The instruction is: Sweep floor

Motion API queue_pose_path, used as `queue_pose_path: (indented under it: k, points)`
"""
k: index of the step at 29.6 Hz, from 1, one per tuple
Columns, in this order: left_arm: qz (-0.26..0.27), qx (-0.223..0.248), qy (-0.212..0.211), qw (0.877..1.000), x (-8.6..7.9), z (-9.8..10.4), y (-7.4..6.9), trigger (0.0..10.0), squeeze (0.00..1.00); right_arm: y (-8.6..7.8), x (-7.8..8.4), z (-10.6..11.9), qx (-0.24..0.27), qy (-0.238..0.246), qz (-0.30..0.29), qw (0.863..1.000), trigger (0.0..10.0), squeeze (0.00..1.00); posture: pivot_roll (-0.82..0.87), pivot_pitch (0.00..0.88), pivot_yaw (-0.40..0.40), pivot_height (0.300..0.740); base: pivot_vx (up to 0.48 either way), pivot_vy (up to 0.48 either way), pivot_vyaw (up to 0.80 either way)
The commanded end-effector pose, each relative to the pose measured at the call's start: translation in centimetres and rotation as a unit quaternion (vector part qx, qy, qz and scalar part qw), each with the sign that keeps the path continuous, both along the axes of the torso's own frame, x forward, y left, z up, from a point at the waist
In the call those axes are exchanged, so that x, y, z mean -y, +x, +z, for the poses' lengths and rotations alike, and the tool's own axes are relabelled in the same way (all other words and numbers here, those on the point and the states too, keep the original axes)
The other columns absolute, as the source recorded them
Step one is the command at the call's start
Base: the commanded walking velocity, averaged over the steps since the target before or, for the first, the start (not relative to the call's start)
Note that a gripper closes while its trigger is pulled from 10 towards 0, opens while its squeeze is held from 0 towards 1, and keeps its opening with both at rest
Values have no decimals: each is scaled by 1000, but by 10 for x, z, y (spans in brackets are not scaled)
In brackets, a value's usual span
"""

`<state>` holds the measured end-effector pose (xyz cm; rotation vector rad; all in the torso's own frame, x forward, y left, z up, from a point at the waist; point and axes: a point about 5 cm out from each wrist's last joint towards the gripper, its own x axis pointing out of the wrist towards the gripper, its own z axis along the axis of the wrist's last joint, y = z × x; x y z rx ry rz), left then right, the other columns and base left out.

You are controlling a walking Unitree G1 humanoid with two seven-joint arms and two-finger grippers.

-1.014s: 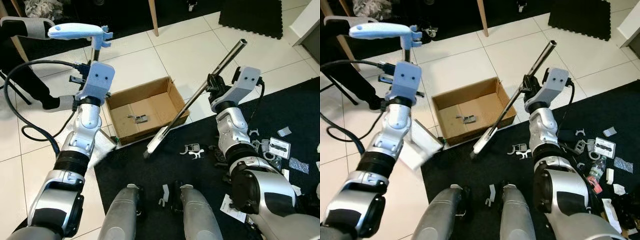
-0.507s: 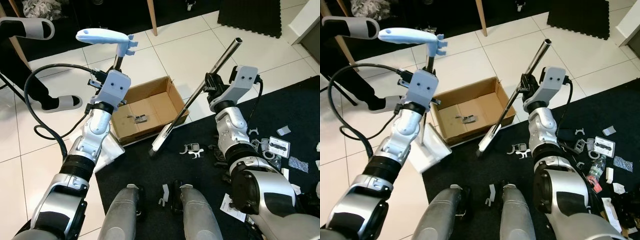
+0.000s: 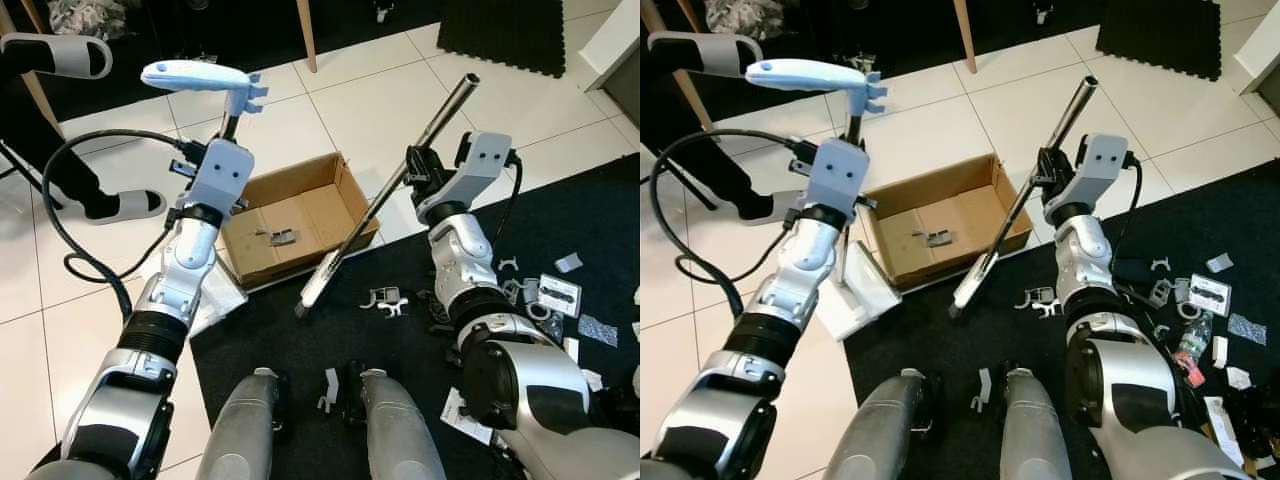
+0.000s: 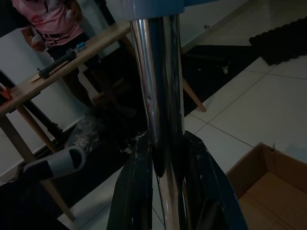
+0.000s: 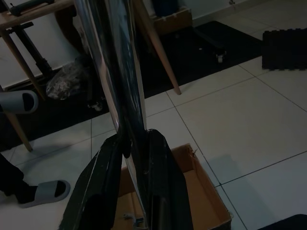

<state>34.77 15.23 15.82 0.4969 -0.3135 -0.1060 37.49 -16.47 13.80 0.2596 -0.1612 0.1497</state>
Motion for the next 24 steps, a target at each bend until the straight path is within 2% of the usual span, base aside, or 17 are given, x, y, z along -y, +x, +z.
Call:
queue_pose_path:
  k: [1, 16, 24]
  points:
    - [-2, 23, 2, 1000, 0, 5, -3, 10000, 0, 0, -2, 2, 10, 0, 3, 1000, 10000, 0, 44, 213, 33, 740, 0, 0, 0]
    - [4, 29, -1, 1000, -2, 7, -3, 10000, 0, -1, -1, 1, 9, -1, 4, 1000, 10000, 0, 46, 215, 32, 740, 0, 0, 0]
    - [6, 30, -1, 1000, -2, 7, -3, 10000, 0, -1, -2, 1, 9, -2, 5, 1000, 10000, 0, 45, 215, 31, 740, -367, 0, 0]
